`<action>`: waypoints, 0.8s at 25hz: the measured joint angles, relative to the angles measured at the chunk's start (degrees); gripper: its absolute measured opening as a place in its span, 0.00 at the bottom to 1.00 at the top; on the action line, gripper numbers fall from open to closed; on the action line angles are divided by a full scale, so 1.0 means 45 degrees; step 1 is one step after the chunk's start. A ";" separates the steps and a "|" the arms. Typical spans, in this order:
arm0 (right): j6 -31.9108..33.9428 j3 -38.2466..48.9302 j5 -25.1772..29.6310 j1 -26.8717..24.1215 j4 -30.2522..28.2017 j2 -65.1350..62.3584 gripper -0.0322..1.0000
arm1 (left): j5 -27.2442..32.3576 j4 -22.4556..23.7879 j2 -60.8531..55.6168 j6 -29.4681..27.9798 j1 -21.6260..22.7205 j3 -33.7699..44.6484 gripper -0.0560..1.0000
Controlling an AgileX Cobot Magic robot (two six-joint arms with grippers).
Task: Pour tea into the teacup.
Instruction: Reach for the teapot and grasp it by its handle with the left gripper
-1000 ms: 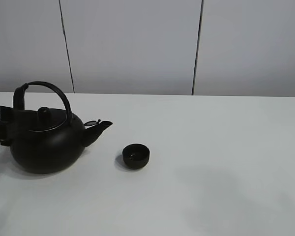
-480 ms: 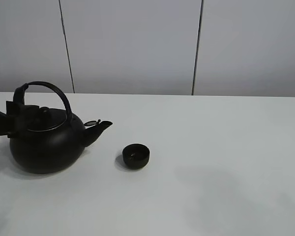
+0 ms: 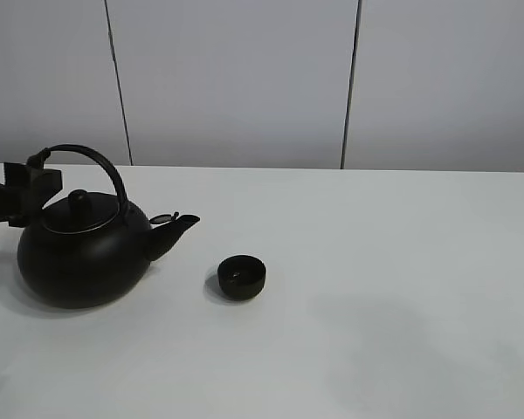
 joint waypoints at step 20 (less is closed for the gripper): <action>0.0000 0.0000 -0.0014 0.0000 0.0013 0.0000 0.56 | -0.0060 0.0227 0.0651 -0.0052 0.0013 -0.0534 0.54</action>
